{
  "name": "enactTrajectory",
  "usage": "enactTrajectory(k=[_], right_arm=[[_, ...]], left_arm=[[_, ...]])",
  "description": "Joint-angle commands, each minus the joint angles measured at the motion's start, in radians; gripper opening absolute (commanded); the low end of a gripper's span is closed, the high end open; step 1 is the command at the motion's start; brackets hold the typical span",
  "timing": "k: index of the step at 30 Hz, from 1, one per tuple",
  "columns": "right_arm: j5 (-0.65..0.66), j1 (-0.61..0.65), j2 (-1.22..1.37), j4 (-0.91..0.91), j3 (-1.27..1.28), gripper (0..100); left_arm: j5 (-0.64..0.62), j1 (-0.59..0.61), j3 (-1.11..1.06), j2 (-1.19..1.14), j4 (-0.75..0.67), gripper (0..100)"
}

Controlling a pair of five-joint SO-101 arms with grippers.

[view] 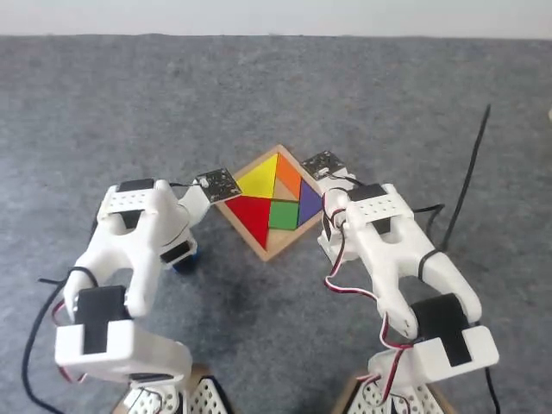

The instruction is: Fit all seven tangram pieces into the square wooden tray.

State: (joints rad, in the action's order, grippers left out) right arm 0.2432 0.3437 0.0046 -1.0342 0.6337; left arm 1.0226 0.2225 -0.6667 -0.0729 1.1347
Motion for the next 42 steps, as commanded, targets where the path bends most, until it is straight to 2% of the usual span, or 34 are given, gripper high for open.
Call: enactTrajectory(k=[1, 8, 14, 16, 19, 24, 28, 32, 37, 42], right_arm=[[0.011, -0.015, -0.050, 0.012, -0.005, 27.4], [0.011, -0.015, -0.050, 0.012, -0.005, 27.4], [0.011, -0.015, -0.050, 0.012, -0.005, 27.4], [0.011, -0.015, -0.050, 0.010, -0.005, 27.4], [0.012, -0.012, -0.050, 0.010, -0.005, 27.4], [0.012, -0.010, -0.050, 0.010, -0.005, 27.4], [0.012, -0.010, -0.050, 0.007, -0.005, 27.4], [0.012, -0.010, -0.050, 0.008, -0.005, 27.4], [0.012, -0.010, -0.050, 0.008, -0.005, 27.4], [0.012, -0.010, -0.050, 0.008, -0.005, 27.4]], left_arm=[[0.014, -0.002, 0.030, 0.012, -0.014, 4], [-0.068, 0.008, 0.257, 0.012, 0.193, 4], [-0.110, 0.114, 0.369, 0.014, 0.356, 20], [-0.106, 0.163, 0.334, 0.012, 0.342, 20], [-0.020, 0.209, 0.208, 0.012, 0.229, 21], [-0.006, 0.209, 0.099, 0.003, 0.051, 21], [-0.005, 0.203, 0.051, -0.020, -0.023, 20], [-0.005, 0.195, 0.051, -0.040, -0.012, 17], [-0.006, 0.157, 0.050, -0.037, 0.028, 1], [-0.031, 0.103, 0.065, -0.037, 0.043, 1]])
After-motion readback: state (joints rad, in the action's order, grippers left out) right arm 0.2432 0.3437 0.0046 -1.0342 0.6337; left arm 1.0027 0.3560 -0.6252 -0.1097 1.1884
